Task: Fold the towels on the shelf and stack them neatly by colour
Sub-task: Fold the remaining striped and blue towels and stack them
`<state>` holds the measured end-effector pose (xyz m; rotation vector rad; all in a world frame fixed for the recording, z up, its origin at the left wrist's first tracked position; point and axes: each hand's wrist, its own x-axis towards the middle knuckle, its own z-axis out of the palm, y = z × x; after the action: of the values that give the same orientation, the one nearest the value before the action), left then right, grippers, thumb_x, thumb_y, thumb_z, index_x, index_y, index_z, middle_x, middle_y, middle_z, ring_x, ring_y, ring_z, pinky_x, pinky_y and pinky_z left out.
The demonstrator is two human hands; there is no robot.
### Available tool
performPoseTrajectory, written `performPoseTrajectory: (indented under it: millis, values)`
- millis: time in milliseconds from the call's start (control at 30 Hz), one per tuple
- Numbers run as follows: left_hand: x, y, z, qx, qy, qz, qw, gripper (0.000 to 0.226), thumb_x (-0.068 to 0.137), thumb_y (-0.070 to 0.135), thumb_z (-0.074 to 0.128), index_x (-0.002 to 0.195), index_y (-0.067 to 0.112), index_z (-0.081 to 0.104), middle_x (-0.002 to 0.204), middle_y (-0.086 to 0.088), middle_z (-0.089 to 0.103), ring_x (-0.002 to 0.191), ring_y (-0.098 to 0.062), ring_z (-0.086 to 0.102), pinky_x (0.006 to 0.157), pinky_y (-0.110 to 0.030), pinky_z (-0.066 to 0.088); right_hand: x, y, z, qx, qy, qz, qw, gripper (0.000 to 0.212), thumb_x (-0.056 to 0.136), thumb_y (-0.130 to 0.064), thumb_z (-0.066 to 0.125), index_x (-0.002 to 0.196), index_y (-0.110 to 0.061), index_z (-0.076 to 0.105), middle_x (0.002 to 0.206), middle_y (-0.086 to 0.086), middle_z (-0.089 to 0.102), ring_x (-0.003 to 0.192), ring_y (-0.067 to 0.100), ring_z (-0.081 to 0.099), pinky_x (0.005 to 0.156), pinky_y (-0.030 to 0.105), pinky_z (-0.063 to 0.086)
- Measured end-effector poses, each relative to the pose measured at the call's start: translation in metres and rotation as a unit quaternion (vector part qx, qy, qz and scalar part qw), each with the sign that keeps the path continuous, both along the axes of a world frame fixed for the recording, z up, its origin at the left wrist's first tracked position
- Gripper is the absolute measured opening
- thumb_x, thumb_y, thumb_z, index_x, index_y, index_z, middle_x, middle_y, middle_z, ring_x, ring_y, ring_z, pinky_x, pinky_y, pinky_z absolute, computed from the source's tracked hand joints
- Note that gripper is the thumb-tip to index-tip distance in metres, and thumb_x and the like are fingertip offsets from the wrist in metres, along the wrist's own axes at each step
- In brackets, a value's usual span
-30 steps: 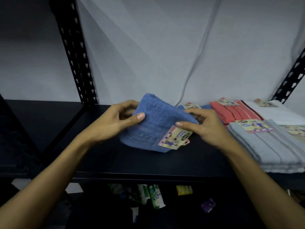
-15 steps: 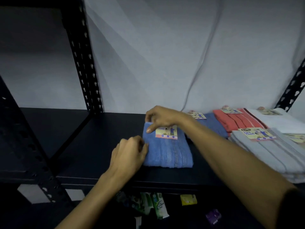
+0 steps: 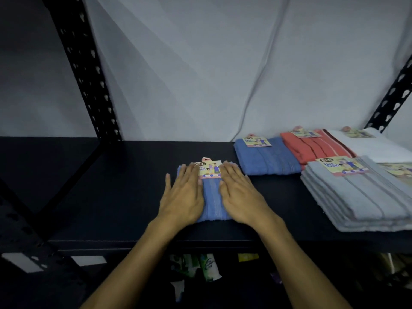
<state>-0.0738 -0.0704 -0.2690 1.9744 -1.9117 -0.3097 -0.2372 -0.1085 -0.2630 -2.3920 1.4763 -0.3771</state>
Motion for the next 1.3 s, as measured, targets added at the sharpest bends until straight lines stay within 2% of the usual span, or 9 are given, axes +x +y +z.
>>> performPoseTrajectory:
  millis: [200, 333, 433, 567, 700, 800, 900, 1133, 1300]
  values:
    - [0.008, 0.018, 0.0, 0.044, -0.059, -0.003, 0.997, 0.068, 0.103, 0.057, 0.006, 0.16, 0.024, -0.011, 0.168, 0.007, -0.017, 0.153, -0.01, -0.019, 0.125, -0.043, -0.012, -0.029, 0.015, -0.001, 0.037, 0.014, -0.018, 0.999, 0.056, 0.109, -0.038, 0.012, 0.16, -0.024, -0.006, 0.168, -0.008, 0.0, 0.153, 0.007, -0.003, 0.125, 0.032, -0.005]
    - [0.013, 0.037, 0.001, 0.045, -0.024, 0.022, 0.998, 0.085, 0.097, 0.071, 0.013, 0.16, 0.021, -0.016, 0.168, 0.004, -0.02, 0.155, -0.012, -0.014, 0.126, -0.041, -0.009, -0.043, 0.036, -0.001, 0.041, 0.0, -0.032, 0.999, 0.056, 0.108, -0.04, 0.014, 0.161, -0.022, 0.007, 0.168, -0.008, 0.008, 0.153, 0.006, 0.001, 0.125, 0.032, -0.001]
    - [0.014, 0.035, 0.008, 0.019, 0.093, 0.106, 0.99, 0.094, 0.096, 0.071, 0.027, 0.161, 0.006, 0.006, 0.17, -0.01, -0.006, 0.157, -0.021, -0.001, 0.126, -0.037, 0.002, -0.049, 0.057, -0.004, -0.003, -0.048, -0.08, 0.996, 0.049, 0.107, -0.033, 0.021, 0.152, -0.021, 0.039, 0.166, 0.0, 0.022, 0.152, 0.009, 0.014, 0.123, 0.033, 0.011]
    - [0.007, 0.016, 0.014, 0.038, 0.073, 0.124, 0.989, 0.058, 0.102, 0.056, 0.037, 0.137, 0.012, 0.052, 0.159, -0.017, 0.033, 0.152, -0.039, 0.016, 0.124, -0.052, 0.013, -0.044, 0.075, 0.001, -0.004, -0.133, -0.177, 0.975, 0.04, 0.105, -0.037, 0.038, 0.131, -0.018, 0.061, 0.155, 0.002, 0.038, 0.142, 0.018, 0.034, 0.114, 0.037, 0.024]
    - [0.0, 0.01, 0.029, 0.002, 0.234, 0.107, 0.966, 0.02, 0.092, 0.036, 0.068, 0.103, 0.022, 0.058, 0.114, -0.001, 0.065, 0.111, -0.026, 0.063, 0.1, -0.05, 0.049, -0.04, 0.075, 0.007, 0.025, -0.235, -0.209, 0.949, 0.023, 0.1, -0.035, 0.054, 0.111, -0.017, 0.062, 0.122, -0.006, 0.047, 0.127, 0.017, 0.04, 0.109, 0.036, 0.032]
    - [-0.009, 0.017, 0.044, -0.041, 0.391, 0.096, 0.915, 0.019, 0.091, 0.018, 0.073, 0.099, 0.023, 0.056, 0.104, -0.001, 0.069, 0.09, -0.018, 0.069, 0.079, -0.039, 0.057, -0.046, 0.074, 0.009, 0.105, -0.356, -0.195, 0.908, 0.012, 0.098, -0.03, 0.059, 0.103, -0.019, 0.057, 0.112, -0.004, 0.056, 0.113, 0.017, 0.056, 0.095, 0.041, 0.051]
    - [-0.02, 0.023, 0.059, -0.086, 0.479, 0.055, 0.872, 0.023, 0.091, 0.008, 0.071, 0.105, 0.021, 0.058, 0.094, 0.0, 0.076, 0.084, -0.018, 0.072, 0.069, -0.032, 0.058, -0.055, 0.072, 0.014, 0.148, -0.437, -0.198, 0.865, 0.013, 0.097, -0.022, 0.063, 0.106, -0.014, 0.058, 0.105, 0.004, 0.067, 0.092, 0.013, 0.067, 0.075, 0.029, 0.054]
    - [-0.036, 0.008, 0.125, -0.087, 0.546, -0.065, 0.831, 0.046, 0.093, 0.006, 0.067, 0.133, 0.023, 0.052, 0.11, 0.002, 0.077, 0.093, -0.015, 0.074, 0.076, -0.03, 0.058, -0.071, 0.042, 0.038, 0.285, -0.667, -0.126, 0.677, 0.036, 0.09, -0.01, 0.07, 0.119, -0.005, 0.05, 0.117, 0.015, 0.071, 0.105, 0.029, 0.07, 0.089, 0.048, 0.057]
    - [-0.054, -0.05, 0.139, -0.096, 0.526, -0.019, 0.845, 0.025, 0.092, 0.008, 0.071, 0.116, 0.01, 0.065, 0.093, 0.003, 0.076, 0.071, -0.004, 0.072, 0.056, -0.022, 0.055, -0.096, -0.007, 0.083, 0.141, -0.611, -0.177, 0.758, 0.036, 0.089, -0.004, 0.072, 0.112, -0.012, 0.045, 0.106, 0.009, 0.064, 0.093, 0.023, 0.067, 0.078, 0.042, 0.058]
